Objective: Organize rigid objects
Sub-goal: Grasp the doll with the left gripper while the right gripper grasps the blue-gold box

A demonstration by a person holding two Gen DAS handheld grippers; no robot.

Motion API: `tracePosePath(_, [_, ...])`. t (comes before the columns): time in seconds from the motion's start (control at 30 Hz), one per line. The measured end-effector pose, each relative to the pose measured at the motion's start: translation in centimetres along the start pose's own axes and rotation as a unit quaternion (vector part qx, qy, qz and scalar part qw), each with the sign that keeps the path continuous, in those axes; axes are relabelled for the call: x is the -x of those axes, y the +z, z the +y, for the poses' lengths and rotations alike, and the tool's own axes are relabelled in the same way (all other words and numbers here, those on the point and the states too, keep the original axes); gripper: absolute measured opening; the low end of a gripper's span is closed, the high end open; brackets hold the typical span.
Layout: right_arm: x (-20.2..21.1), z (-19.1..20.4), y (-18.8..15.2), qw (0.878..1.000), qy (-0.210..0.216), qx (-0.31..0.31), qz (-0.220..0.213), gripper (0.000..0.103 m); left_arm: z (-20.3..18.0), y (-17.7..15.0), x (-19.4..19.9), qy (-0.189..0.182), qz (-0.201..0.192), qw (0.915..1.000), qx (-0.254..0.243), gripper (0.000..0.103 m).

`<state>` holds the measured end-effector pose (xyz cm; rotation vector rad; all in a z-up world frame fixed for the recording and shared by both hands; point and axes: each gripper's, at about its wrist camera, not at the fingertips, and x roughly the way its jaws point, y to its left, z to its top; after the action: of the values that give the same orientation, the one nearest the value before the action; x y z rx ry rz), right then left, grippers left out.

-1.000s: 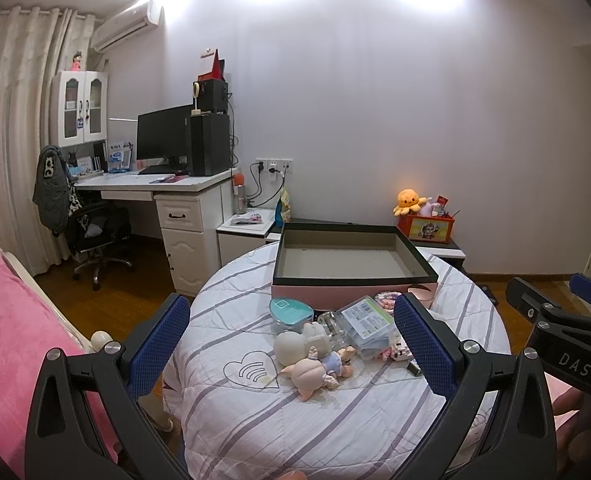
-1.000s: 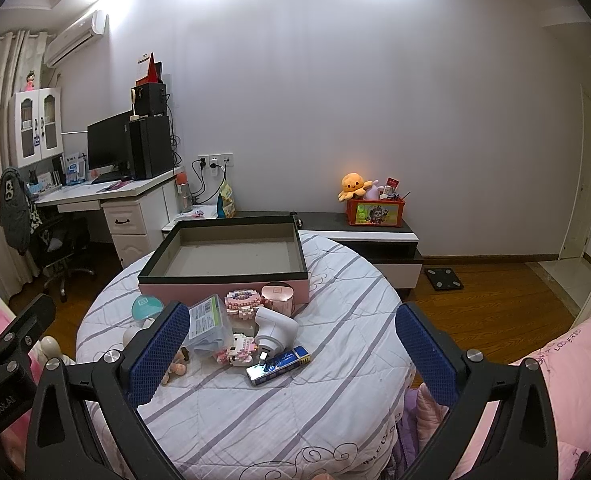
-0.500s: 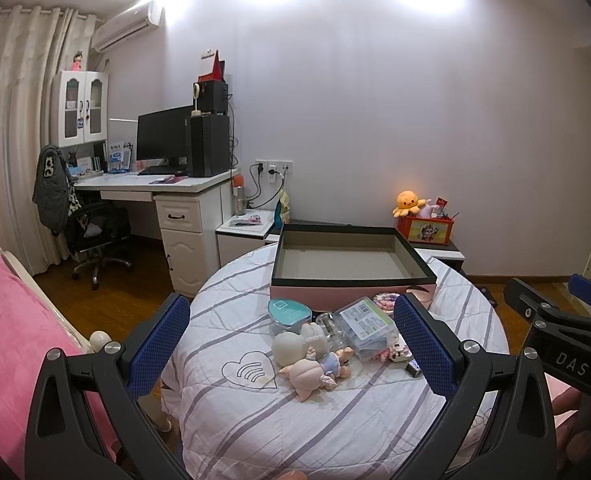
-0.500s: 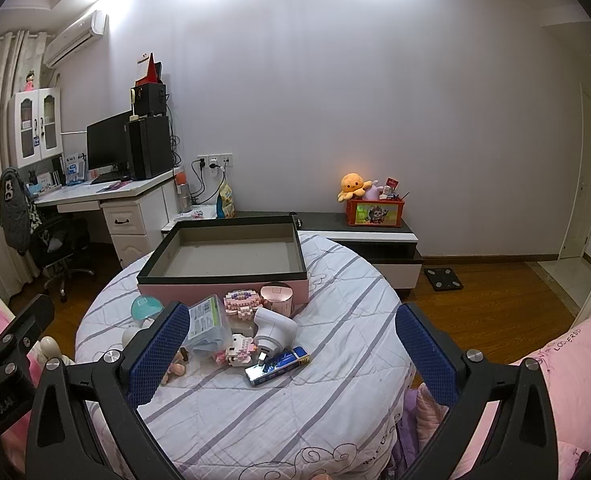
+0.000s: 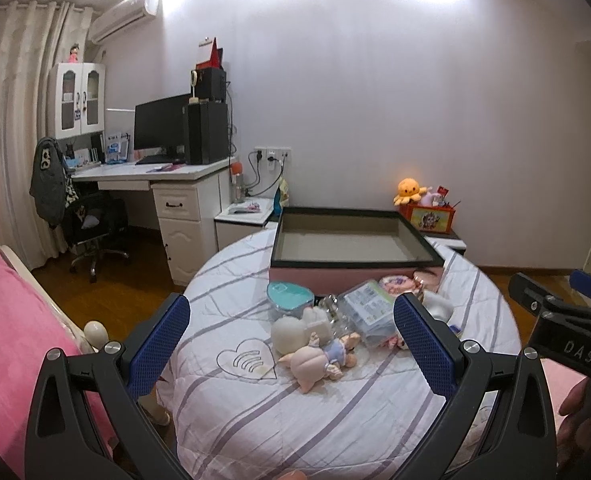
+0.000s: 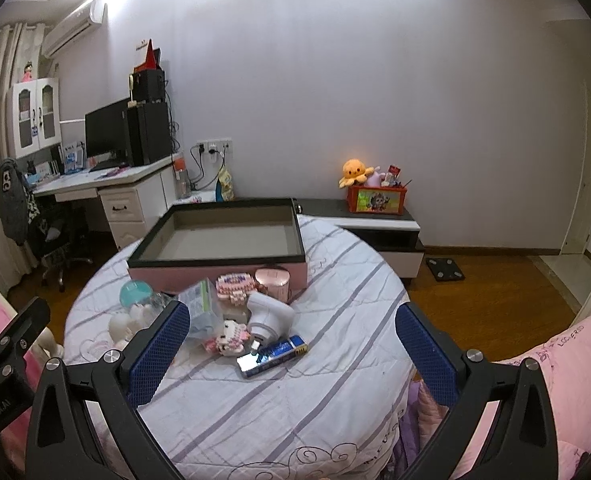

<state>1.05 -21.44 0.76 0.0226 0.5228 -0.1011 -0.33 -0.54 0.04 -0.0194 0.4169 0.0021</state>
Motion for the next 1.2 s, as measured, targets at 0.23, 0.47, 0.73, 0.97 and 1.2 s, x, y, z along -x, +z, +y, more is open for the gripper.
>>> tracePosePath(0.23, [-3.7,-0.8,-1.9,0.999,0.006,-0.004,0.041,0.103,-0.5,-2.0,-3.9,-0.004,0.042,0.9991,0.001,0.103])
tracePosePath(0.47, [-7.3,-0.7,-4.1,0.996,0.019,0.004,0.088,0.103,-0.1,-4.7,-6.9,-0.006,0.078,0.9970,0.004,0.103])
tracePosePath(0.73, [-11.4,-0.5,-6.1,0.990,0.032,0.010,0.137,0.103,-0.4,-7.3,-10.7,-0.009,0.117,0.9930,0.011,0.103])
tracePosePath(0.97, [-14.8,0.2,-6.8,0.984,0.051,0.038,0.165,0.103,-0.6,-8.1,-14.0,0.001,0.153,0.9879,0.025,0.103])
tracePosePath(1.2, [-16.1,0.2,-6.7,0.980,0.086,0.064,0.168,0.097,0.0,-8.5,-15.4,-0.017,0.166,0.9848,0.046,0.095])
